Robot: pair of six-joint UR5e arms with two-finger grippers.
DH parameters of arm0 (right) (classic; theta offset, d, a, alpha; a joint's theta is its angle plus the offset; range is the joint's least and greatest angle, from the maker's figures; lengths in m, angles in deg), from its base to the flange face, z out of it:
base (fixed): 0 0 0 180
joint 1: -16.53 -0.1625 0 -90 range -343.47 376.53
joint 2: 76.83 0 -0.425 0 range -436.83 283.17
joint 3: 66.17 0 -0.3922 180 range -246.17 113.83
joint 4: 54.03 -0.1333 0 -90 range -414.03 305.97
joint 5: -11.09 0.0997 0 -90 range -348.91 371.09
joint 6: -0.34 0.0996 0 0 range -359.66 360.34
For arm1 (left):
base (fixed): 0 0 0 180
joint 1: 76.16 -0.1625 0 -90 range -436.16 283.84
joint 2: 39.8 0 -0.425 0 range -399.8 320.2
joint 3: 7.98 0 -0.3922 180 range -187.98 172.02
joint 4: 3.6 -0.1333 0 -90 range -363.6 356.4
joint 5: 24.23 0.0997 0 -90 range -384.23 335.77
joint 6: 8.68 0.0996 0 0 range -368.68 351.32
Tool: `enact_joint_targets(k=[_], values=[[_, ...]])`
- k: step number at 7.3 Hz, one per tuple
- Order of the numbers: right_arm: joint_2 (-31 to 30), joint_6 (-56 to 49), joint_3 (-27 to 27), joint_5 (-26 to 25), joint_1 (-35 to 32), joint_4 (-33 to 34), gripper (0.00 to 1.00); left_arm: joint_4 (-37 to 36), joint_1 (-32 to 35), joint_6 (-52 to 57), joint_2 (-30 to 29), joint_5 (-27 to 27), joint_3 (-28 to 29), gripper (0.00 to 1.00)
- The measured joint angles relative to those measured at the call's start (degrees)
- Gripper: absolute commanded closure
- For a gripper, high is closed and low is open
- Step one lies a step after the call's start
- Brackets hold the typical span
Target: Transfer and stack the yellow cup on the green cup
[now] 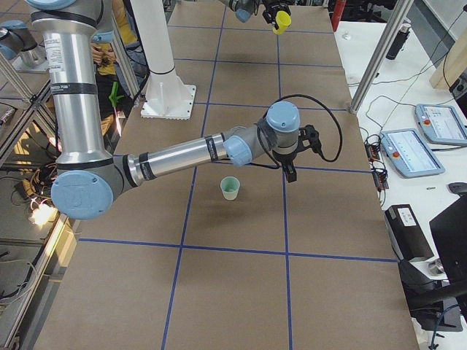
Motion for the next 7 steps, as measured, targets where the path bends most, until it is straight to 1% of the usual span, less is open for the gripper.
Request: enact_joint_targets(k=[2, 4, 6, 7], values=[[7.62, 14.18, 0.92, -0.41, 5.57, 0.02, 0.00, 3.76, -9.07, 3.37, -2.64, -0.09, 1.44, 1.00], [14.69, 27.93, 3.11, -1.62, 12.84, 0.28, 0.00, 5.36, -13.13, 4.43, -7.14, 1.83, 4.14, 1.00], [19.89, 40.37, 5.86, -7.79, 21.45, 0.21, 0.00, 5.60, -15.95, 4.66, -9.38, 5.07, 5.23, 1.00], [21.60, 44.70, 7.37, -10.20, 25.11, 0.30, 0.01, 5.59, -16.66, 5.25, -9.78, 6.22, 5.51, 1.00]])
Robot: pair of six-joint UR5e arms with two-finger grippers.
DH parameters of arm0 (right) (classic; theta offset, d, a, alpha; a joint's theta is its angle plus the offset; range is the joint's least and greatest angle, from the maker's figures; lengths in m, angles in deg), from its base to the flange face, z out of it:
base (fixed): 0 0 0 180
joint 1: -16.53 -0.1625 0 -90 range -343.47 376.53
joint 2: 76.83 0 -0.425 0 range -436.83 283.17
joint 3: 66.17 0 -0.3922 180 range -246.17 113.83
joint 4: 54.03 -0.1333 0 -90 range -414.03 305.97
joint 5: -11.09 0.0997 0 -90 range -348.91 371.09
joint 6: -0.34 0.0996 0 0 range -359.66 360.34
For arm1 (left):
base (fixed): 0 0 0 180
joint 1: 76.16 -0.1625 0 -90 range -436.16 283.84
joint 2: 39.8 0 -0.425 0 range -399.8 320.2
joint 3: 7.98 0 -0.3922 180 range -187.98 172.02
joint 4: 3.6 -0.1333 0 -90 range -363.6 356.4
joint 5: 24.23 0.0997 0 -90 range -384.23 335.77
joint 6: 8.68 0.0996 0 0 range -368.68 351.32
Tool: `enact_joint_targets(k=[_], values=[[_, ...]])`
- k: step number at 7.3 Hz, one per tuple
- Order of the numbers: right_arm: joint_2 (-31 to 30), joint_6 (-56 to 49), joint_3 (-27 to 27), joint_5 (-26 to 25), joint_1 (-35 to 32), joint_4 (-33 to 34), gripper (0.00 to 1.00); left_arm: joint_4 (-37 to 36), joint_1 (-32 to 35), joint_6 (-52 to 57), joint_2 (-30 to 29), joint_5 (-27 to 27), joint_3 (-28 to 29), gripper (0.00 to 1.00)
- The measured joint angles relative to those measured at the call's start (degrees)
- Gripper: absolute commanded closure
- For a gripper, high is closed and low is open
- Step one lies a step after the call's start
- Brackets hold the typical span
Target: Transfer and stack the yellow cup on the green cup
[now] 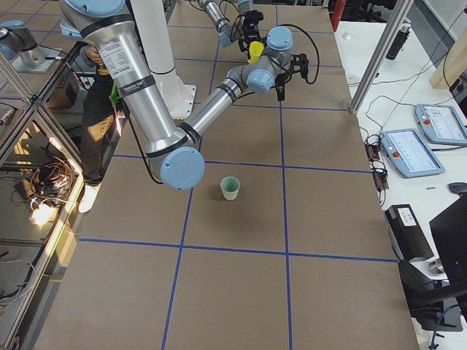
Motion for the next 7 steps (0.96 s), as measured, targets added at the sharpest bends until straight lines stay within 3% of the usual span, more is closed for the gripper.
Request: enact_joint_targets(k=[4, 7], values=[[11.50, 9.34, 0.57, -4.61, 10.16, 10.37, 0.02, 0.06, -0.56, 4.31, -0.31, 0.88, 0.98, 1.00], [13.66, 10.11, 0.22, -6.31, 13.93, 11.51, 0.11, 0.43, -0.76, 4.38, -0.54, 0.89, 0.96, 0.97]])
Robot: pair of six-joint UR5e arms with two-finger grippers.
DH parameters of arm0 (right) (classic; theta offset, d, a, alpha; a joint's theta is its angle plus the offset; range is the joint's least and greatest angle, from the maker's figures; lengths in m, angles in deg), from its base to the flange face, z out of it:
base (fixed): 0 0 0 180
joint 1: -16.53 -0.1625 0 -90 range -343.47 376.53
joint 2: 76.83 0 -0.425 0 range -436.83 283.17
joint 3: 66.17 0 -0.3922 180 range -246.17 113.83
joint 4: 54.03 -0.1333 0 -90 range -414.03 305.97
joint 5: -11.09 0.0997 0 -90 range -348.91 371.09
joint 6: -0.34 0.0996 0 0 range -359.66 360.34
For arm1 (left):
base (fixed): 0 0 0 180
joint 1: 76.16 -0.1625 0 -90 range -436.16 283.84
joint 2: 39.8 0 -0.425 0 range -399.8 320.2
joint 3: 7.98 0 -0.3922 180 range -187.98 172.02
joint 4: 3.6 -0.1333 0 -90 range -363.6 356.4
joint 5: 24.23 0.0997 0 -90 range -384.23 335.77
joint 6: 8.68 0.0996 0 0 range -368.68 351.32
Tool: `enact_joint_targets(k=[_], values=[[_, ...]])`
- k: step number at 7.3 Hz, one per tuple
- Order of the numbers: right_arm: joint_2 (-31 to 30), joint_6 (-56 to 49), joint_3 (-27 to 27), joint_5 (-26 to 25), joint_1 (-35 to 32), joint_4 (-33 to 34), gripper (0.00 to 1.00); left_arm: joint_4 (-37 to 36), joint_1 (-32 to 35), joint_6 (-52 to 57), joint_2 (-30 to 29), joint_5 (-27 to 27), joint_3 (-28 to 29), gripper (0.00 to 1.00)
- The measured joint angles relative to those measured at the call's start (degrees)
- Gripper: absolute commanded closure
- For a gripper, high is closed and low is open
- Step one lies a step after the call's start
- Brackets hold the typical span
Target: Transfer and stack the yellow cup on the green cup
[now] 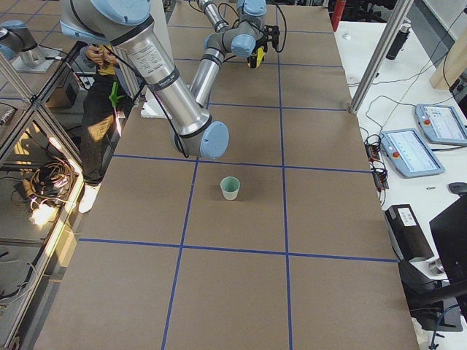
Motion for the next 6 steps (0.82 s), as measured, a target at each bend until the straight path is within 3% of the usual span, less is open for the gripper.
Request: enact_joint_targets(k=[4, 6], values=[[0.29, -0.96, -0.49, -1.41, 0.97, -0.20, 0.19, 2.04, -0.64, -0.01, 0.07, -0.02, 0.11, 0.97], [0.33, -1.06, -0.51, -1.22, 1.04, -0.24, 0.29, 3.32, -0.69, 0.07, 0.12, -0.08, 0.10, 0.95]])
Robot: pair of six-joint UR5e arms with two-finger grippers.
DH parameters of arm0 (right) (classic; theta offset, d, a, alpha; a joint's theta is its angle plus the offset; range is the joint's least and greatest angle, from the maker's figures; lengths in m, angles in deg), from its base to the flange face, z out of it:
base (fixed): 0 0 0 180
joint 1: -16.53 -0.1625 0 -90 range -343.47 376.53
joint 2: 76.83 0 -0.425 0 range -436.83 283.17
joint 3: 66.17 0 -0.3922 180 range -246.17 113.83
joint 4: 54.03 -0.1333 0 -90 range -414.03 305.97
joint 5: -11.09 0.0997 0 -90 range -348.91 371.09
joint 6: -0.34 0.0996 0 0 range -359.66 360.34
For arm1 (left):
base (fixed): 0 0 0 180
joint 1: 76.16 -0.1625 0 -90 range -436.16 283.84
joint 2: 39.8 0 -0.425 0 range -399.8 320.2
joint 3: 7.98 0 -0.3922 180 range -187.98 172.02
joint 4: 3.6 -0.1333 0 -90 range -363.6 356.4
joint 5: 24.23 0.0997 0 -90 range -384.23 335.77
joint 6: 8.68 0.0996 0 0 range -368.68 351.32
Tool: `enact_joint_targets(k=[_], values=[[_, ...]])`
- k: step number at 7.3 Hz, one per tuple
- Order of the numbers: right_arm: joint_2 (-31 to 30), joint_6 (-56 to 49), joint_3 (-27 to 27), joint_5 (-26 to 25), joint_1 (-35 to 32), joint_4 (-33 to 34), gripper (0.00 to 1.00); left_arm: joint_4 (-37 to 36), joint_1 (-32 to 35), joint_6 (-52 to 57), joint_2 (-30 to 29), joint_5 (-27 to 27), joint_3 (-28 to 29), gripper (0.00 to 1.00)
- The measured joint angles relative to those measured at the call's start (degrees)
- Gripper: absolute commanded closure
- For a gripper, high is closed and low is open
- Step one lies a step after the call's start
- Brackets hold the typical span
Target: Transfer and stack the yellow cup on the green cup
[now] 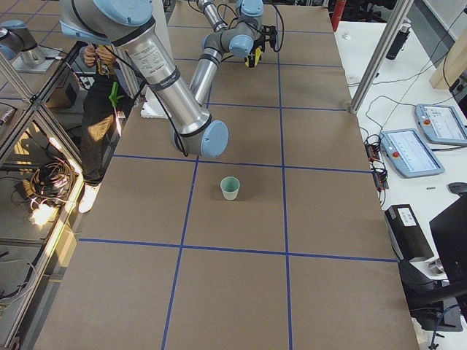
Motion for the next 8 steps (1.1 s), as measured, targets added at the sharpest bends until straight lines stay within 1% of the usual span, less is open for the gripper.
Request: enact_joint_targets(k=[1, 5, 6, 7, 8], values=[[0.02, -0.03, 0.03, 0.18, 0.03, -0.03, 0.31, 0.35, -0.01, 0.04, 0.01, -0.01, -0.01, 0.95], [0.30, -0.10, 0.02, 0.50, 0.06, -0.09, 0.31, 2.11, -0.01, 0.14, 0.02, 0.05, 0.01, 0.94], [0.37, -0.10, 0.00, 0.55, 0.06, -0.09, 0.37, 2.46, -0.01, 0.28, 0.02, 0.07, 0.08, 0.94], [0.43, -0.10, 0.00, 0.59, 0.06, -0.09, 0.52, 2.72, -0.01, 1.04, 0.02, 0.07, 0.14, 0.94], [0.47, -0.10, 0.01, 0.64, 0.06, -0.08, 0.59, 2.84, -0.01, 2.19, 0.08, 0.08, 0.20, 0.93]])
